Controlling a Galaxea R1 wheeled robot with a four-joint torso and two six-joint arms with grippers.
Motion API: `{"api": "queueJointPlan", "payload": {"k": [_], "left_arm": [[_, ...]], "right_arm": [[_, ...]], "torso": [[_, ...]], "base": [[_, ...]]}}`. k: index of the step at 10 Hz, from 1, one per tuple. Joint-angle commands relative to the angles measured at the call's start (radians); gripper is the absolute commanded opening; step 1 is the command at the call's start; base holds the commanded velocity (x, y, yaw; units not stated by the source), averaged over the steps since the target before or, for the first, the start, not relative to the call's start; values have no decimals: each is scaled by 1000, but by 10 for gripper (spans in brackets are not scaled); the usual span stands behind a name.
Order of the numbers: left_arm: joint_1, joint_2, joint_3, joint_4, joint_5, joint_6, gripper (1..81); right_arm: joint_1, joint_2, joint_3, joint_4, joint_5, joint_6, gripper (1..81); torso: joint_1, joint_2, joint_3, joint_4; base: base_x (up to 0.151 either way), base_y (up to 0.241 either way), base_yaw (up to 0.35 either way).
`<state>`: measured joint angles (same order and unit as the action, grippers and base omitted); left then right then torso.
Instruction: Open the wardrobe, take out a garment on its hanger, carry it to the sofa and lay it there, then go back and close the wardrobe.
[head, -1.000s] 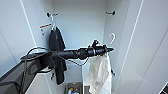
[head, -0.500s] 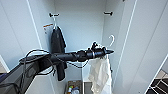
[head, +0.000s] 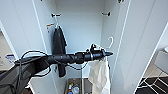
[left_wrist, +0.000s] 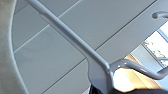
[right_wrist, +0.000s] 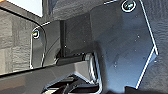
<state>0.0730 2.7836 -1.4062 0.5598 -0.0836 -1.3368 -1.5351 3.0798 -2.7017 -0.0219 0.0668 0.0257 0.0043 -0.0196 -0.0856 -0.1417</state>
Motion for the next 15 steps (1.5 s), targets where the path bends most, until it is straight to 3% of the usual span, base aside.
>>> {"api": "queueJointPlan", "payload": {"k": [1, 10, 15], "left_arm": [[-158, -27, 58, 37, -31, 16, 10], [-101, -142, 167, 37, -59, 53, 10], [-51, -217, 237, 61, -61, 54, 10]], "right_arm": [[35, 1, 8, 4, -54, -4, 811], [40, 4, 8, 4, -55, -4, 811], [40, 6, 8, 4, -54, -4, 811]], "torso": [[0, 0, 0, 0], [-1, 0, 0, 0], [-2, -1, 0, 0]], "base": [[-127, 0, 0], [-122, 0, 0], [-46, 0, 0]]}}
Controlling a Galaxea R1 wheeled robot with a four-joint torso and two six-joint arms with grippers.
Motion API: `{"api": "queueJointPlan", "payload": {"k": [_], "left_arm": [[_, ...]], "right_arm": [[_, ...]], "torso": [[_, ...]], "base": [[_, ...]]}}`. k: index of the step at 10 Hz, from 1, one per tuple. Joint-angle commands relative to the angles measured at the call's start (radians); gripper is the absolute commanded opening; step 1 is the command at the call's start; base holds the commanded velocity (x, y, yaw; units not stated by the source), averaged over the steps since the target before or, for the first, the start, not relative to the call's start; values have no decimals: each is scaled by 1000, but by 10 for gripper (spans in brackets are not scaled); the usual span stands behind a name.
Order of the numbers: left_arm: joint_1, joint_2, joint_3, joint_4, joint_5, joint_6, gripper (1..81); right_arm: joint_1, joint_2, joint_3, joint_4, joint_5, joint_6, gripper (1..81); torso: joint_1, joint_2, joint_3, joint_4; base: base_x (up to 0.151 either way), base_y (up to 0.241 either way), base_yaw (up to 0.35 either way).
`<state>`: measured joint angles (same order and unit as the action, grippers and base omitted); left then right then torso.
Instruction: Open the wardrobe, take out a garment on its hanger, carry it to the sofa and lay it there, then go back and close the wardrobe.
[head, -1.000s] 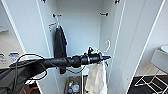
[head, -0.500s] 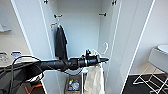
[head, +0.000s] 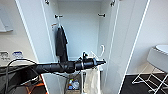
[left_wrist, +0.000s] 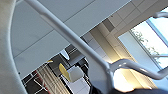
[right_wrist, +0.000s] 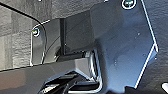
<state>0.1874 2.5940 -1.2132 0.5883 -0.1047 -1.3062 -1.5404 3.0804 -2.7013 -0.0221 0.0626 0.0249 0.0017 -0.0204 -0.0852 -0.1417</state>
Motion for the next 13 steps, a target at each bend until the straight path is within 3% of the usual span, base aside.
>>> {"api": "queueJointPlan", "payload": {"k": [1, 3, 7, 13], "left_arm": [[-159, -41, 63, 45, -36, 22, 10], [-110, -93, 119, 70, 10, 22, 10], [8, -175, 169, 177, 0, 21, 10], [34, -196, 161, 173, 14, 13, 10]], "right_arm": [[45, 5, 9, 4, -49, -3, 811], [47, 5, 8, 5, -49, -3, 811], [53, 5, 8, 5, -49, -3, 811], [53, 5, 9, 8, -36, -3, 811]], "torso": [[0, 0, 0, 0], [0, 0, 0, 0], [0, 0, 0, 0], [0, 0, 0, 0]], "base": [[0, 0, 0], [0, 0, 0], [0, 0, 0], [0, 0, 0]]}}
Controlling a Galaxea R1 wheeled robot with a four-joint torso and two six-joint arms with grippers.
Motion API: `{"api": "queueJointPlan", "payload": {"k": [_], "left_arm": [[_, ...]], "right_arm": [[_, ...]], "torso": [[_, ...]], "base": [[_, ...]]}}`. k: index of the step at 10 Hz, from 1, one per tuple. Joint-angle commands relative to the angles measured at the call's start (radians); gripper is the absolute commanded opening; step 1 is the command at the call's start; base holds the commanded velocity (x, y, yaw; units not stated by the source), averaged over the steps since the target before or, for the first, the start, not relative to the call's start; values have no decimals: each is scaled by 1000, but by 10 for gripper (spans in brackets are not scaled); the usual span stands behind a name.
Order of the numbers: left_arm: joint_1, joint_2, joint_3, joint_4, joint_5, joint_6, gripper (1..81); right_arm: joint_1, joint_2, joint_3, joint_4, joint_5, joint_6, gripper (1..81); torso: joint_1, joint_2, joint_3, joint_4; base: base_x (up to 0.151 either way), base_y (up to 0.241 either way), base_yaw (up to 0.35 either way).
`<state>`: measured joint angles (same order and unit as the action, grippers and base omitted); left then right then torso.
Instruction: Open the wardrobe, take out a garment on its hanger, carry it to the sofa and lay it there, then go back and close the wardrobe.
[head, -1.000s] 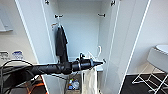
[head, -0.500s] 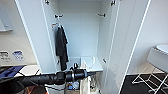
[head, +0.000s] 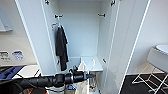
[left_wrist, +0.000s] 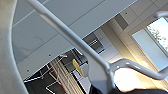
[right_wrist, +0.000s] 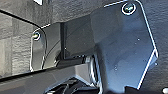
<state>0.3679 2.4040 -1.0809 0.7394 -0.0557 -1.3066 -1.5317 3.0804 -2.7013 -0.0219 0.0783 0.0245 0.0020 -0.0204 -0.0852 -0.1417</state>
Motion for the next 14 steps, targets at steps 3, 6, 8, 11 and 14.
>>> {"api": "queueJointPlan", "payload": {"k": [3, 6, 8, 11, 14], "left_arm": [[-135, -5, 25, 21, -36, 12, 10], [-129, -6, 21, 23, -47, 12, 10], [-125, -6, 12, 20, -52, 12, 10], [-122, -5, -2, 20, -69, 6, 10], [-122, -12, -5, 18, -67, 6, 10]], "right_arm": [[43, 5, 9, 8, -52, -3, 811], [41, 5, 9, 8, -52, -3, 811], [40, 5, 9, 7, -52, -3, 811], [37, 3, 9, 8, -51, -3, 811], [37, 3, 9, 10, -51, -3, 811]], "torso": [[0, 0, 0, 0], [0, 0, 0, 0], [0, 0, 0, 0], [0, 0, 0, 0], [0, 0, 0, 0]], "base": [[0, 0, 0], [0, 0, 0], [0, 0, 0], [0, 0, 0], [0, 0, -182]]}}
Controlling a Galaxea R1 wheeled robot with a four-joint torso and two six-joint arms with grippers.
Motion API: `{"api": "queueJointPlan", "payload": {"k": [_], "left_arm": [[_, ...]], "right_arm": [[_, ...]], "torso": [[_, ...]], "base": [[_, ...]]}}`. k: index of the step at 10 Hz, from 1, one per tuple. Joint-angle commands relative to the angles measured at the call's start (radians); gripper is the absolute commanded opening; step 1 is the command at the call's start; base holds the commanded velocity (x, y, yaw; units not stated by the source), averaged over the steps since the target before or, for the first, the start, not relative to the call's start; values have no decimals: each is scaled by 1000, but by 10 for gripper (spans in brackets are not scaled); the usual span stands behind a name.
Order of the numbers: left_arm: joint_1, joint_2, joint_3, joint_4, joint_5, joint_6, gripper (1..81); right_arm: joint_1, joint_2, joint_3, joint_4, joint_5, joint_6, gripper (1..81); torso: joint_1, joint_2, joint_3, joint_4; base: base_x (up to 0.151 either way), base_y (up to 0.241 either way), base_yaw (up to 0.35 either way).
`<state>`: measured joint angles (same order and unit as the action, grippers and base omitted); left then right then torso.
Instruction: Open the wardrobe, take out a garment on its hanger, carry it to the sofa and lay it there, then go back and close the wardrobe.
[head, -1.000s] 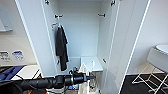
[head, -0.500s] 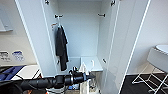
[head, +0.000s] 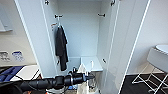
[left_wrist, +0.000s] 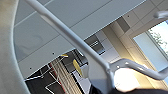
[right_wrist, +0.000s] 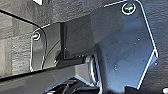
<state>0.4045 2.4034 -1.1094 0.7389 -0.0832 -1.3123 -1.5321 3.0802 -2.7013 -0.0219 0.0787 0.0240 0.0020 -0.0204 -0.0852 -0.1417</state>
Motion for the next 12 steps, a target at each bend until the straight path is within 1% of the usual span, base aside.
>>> {"api": "queueJointPlan", "payload": {"k": [1, 12], "left_arm": [[-154, -13, 23, 20, -40, 12, 10], [-115, -4, 32, 31, -24, 12, 10]], "right_arm": [[39, 4, 9, 8, -51, -3, 811], [32, 10, -3, 5, -53, -1, 811]], "torso": [[0, 0, 0, 0], [0, 0, 0, 0]], "base": [[0, 0, -246], [0, 0, -278]]}}
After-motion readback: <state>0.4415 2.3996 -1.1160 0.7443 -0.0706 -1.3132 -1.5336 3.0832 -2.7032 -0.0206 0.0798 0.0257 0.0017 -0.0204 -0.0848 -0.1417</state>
